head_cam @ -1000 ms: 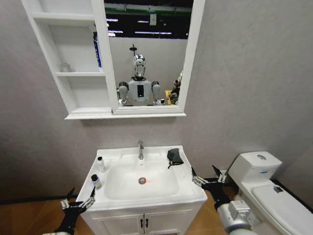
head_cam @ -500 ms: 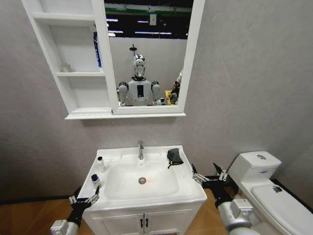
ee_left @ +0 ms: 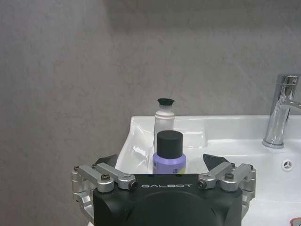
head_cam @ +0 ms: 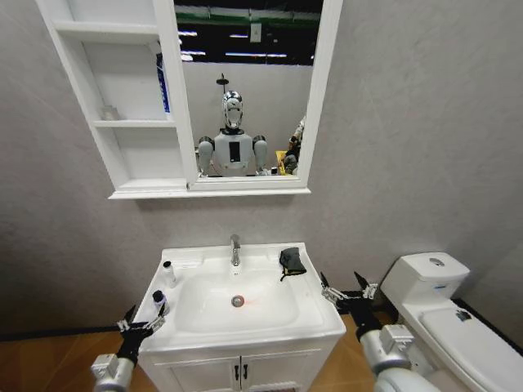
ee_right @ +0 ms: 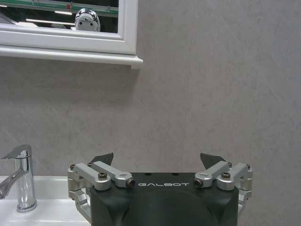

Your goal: Move facial cleanser and shampoo from washbasin to cabinet, then wipe washbasin with towel.

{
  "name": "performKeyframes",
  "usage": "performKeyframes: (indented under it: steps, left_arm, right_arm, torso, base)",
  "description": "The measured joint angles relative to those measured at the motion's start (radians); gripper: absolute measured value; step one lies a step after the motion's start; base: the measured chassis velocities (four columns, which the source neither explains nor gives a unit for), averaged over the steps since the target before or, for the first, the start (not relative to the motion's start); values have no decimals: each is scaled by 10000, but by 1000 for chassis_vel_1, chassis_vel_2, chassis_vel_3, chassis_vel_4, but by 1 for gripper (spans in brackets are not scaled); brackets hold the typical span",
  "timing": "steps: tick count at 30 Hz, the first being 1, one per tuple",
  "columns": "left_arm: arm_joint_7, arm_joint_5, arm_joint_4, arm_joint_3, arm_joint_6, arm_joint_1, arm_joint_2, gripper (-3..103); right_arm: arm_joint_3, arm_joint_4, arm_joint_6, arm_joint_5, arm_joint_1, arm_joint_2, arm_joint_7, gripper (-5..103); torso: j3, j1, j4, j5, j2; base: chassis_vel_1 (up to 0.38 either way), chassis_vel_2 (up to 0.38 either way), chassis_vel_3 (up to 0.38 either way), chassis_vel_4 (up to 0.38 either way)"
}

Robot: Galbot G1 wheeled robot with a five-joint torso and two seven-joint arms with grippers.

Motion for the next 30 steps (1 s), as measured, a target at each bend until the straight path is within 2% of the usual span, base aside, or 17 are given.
performKeyframes:
  steps: [9,30]
  left_arm:
    - [-137,20,650,383,149,-584,-80,100]
    - [-355,61,1019,541,574,-1293,-83,100]
  right_arm:
    - [142,-104,51,82,3,-42,-20,100]
    - [95,-67,68,53,-43,-17,-20,100]
  torso:
    - [-1,0,-1,0,0]
    - [-1,-1,0,1,0]
  base:
    - [0,0,0,0]
    - [0,0,0,0]
